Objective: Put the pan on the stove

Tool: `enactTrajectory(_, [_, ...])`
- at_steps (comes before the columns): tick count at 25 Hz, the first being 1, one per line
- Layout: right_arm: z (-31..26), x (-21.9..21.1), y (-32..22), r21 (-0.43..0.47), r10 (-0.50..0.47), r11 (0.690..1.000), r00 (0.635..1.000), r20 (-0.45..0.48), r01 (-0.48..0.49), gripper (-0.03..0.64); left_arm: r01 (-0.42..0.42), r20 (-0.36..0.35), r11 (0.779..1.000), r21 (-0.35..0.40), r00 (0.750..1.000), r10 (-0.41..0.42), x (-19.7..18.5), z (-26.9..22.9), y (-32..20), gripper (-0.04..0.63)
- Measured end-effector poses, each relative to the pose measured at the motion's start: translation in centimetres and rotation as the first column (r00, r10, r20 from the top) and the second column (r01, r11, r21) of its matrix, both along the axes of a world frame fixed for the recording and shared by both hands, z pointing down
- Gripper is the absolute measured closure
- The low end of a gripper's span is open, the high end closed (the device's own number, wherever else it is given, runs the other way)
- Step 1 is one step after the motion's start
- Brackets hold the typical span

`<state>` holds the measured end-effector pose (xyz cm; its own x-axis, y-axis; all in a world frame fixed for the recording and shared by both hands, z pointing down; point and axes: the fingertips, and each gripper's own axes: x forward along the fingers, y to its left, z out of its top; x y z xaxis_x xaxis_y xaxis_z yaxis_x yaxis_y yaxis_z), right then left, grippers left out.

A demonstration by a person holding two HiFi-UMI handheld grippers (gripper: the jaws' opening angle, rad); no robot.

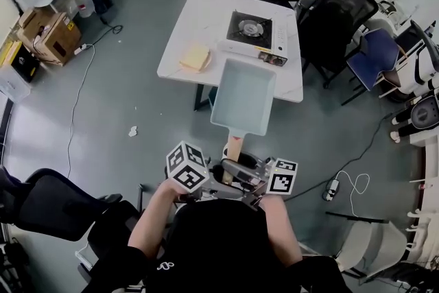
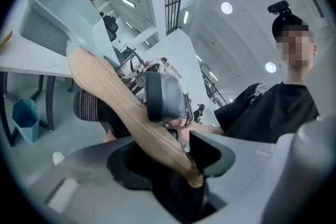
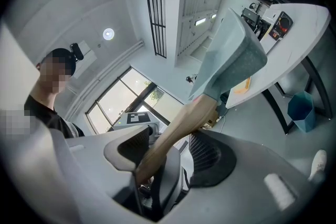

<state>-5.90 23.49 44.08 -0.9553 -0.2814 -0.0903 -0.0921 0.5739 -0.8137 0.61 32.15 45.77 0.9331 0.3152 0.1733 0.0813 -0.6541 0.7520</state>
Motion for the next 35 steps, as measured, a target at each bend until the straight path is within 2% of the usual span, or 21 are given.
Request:
enactTrajectory(11, [0.6,0.3,-4.7,-0.014,-0.004,1.0,1.0,0.026,0.005,0.374,0.013,0.027,1.0,-0.016,1.0,-0.013,0.3,0.6,-4.8,0.383])
enactTrajectory(35, [2.4,3.9,-19.1,-0.075,0.005,0.997,1.0,0.014,-0.004,0.373,0.019,0.013,0.997,-0.077,1.0,-0.018,3.9,1.8,-19.1,0.383])
